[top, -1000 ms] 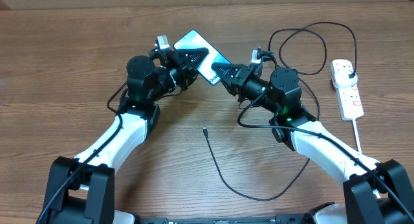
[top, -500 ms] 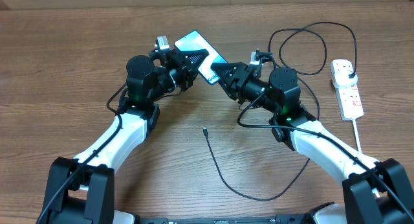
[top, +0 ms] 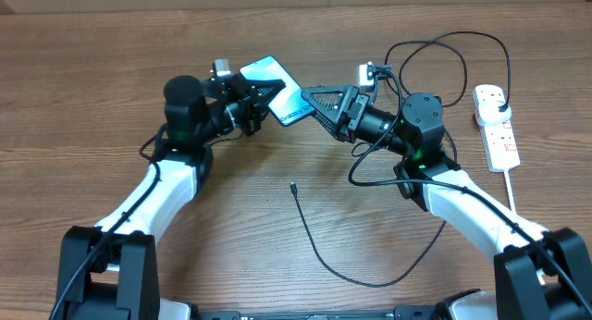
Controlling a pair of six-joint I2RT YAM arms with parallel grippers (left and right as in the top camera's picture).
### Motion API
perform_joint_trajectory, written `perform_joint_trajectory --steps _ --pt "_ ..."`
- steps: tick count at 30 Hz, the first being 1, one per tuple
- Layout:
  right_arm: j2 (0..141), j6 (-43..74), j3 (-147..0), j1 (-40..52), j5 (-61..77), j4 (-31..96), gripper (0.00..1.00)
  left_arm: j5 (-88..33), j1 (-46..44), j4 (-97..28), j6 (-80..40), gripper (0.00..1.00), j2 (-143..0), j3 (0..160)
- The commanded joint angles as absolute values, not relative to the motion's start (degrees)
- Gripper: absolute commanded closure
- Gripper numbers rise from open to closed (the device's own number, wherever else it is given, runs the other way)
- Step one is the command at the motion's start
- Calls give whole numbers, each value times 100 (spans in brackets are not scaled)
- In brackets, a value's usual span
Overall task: Plug charger to phone and switch on socket
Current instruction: 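Open the right gripper and pull it away from the phone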
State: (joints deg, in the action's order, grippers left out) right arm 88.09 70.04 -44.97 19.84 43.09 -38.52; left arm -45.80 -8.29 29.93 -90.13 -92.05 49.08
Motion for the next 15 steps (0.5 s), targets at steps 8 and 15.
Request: perform_joint_trajectory --steps 8,15 --pt "7780 5070 -4560 1916 4248 -1660 6 -6200 -128 2827 -8873 95 -9148 4974" --pt "7247 3861 -4563 2099 3367 178 9 -6812 64 2657 -8849 96 -9345 4974"
